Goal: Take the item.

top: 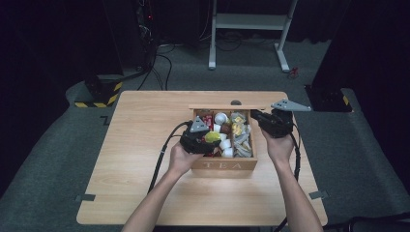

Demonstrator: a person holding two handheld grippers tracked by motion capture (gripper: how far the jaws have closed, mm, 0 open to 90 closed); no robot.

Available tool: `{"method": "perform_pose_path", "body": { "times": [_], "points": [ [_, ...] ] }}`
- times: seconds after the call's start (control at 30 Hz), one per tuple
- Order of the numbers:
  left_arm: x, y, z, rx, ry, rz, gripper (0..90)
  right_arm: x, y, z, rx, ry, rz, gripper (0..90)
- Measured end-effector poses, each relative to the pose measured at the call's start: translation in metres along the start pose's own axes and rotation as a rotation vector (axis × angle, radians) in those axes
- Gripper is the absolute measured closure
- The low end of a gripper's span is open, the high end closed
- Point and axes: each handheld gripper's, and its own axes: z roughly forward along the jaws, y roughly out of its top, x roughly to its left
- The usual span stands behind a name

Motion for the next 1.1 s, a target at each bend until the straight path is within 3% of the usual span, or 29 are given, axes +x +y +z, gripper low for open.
{"method": "perform_pose_path", "body": {
  "times": [0.33, 0.5, 1.1],
  "points": [
    [0.008, 0.002, -0.02, -0.052, -0.018, -0.049, 38.1, 0.001, 0.001, -0.001, 0.021, -0.001, -0.004, 88.3],
    [0.012, 0.001, -0.026, -0.042, -0.012, -0.049, 38.1, 0.001, 0.001, -0.001, 0.023, -0.005, -0.009, 88.3],
    [0.02, -0.004, -0.056, -0.075, 0.008, -0.075, 38.1, -0.001, 0.0, -0.003, 0.027, 0.007, -0.009, 89.9]
  ]
}}
